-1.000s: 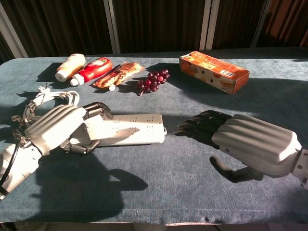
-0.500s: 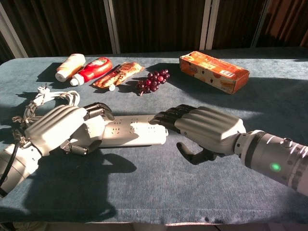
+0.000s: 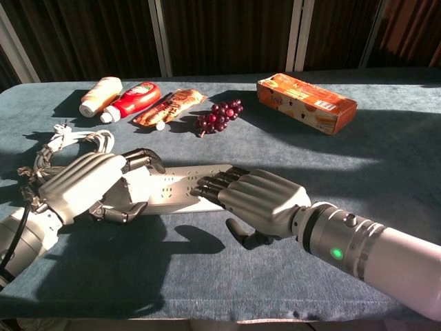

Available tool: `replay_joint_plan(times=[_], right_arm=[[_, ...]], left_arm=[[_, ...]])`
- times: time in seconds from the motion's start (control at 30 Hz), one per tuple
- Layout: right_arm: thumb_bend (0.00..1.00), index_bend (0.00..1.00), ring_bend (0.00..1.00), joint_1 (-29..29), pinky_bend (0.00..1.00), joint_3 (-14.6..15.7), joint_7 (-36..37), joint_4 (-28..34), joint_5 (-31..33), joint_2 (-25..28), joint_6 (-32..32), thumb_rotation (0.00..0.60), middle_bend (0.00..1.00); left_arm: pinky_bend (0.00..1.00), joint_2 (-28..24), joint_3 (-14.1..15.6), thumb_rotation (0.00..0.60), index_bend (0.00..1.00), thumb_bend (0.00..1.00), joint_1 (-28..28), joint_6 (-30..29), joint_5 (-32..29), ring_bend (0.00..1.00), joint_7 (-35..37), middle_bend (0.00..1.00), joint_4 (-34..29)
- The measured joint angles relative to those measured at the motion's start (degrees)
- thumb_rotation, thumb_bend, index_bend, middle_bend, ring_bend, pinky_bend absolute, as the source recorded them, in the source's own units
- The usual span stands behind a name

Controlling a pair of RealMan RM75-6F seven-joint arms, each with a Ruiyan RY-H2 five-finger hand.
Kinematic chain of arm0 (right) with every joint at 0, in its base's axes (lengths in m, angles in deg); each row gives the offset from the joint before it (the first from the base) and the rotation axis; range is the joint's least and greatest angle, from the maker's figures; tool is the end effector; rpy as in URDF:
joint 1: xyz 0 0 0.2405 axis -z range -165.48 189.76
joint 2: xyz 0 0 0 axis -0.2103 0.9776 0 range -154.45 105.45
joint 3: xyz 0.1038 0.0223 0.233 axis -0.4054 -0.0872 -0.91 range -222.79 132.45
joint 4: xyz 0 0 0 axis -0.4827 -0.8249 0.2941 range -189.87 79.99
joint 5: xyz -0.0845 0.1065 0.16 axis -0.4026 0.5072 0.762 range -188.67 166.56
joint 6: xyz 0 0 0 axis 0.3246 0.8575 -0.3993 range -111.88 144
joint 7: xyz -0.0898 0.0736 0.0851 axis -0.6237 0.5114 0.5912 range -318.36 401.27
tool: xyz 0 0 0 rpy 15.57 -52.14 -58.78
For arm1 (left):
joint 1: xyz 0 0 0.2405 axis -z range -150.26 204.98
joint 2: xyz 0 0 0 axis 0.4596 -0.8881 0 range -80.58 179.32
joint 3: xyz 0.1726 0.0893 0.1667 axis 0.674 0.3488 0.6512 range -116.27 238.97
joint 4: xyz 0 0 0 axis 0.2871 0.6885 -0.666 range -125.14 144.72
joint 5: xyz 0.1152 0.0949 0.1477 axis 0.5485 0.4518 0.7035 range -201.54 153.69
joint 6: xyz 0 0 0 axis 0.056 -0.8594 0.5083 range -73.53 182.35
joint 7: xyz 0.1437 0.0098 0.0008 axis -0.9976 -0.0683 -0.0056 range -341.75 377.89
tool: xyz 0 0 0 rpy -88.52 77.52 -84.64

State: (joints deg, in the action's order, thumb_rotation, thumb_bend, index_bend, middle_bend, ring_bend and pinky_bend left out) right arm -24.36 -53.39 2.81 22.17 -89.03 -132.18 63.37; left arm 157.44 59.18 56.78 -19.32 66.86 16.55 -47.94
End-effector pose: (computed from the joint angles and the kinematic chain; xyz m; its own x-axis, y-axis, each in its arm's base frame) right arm -0.1115 -0.2623 -0.1286 0.6843 -0.2119 0.6978 -0.6267 -0.6601 0.4142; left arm -0.1936 0.2770 -0.0769 0.3506 0.0887 0.9323 0.8386 -0.4729 -0.2703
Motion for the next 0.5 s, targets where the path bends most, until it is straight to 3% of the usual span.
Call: replay_joint_plan(times=[0.23, 0.5], right_arm=[[0.81, 0.10, 0.00, -0.85, 0.06, 0.97, -3.64, 1.22, 4.18, -0.38, 0.27, 0.600, 0.15], [0.81, 0.07, 0.00, -1.16, 0.06, 1.31, -2.73, 4.48, 4.29, 1.72, 2.67, 0.600, 0.15]], left_arm=[[0.43, -0.03, -0.57, 0.600, 0.35, 0.55, 0.21, -0.46, -0.12, 0.36, 0.96, 0.40, -1.14], [0.43, -2.80, -2.20, 0.600, 0.35, 0.55, 0.67, -2.61, 0.28, 0.36, 1.24, 0.40, -5.75]])
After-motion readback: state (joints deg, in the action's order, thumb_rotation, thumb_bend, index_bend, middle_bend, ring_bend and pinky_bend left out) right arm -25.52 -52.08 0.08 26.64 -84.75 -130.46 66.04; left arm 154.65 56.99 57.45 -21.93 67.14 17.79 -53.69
